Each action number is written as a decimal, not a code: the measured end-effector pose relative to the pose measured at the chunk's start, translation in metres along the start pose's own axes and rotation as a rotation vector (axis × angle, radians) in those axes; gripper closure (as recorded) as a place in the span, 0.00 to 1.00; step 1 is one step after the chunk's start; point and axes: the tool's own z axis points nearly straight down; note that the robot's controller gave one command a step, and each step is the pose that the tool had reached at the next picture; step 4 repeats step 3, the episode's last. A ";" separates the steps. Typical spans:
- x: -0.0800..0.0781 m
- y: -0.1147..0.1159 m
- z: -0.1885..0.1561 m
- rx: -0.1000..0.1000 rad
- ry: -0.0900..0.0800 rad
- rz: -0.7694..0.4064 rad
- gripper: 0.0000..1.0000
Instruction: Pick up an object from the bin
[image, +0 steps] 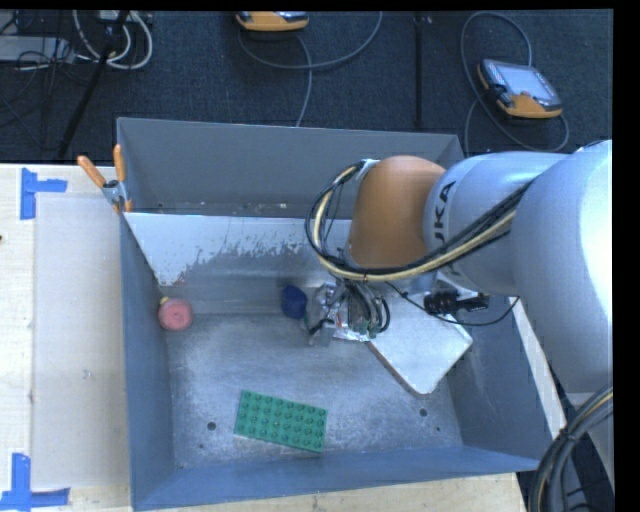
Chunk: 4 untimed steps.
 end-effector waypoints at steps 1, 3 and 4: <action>-0.001 0.000 -0.052 -0.001 -0.003 0.000 1.00; -0.003 0.001 -0.095 -0.001 -0.003 -0.001 1.00; -0.003 0.001 -0.095 -0.001 -0.003 -0.001 1.00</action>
Offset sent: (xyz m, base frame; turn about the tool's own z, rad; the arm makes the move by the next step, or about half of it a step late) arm 0.0001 0.0000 0.0489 0.0000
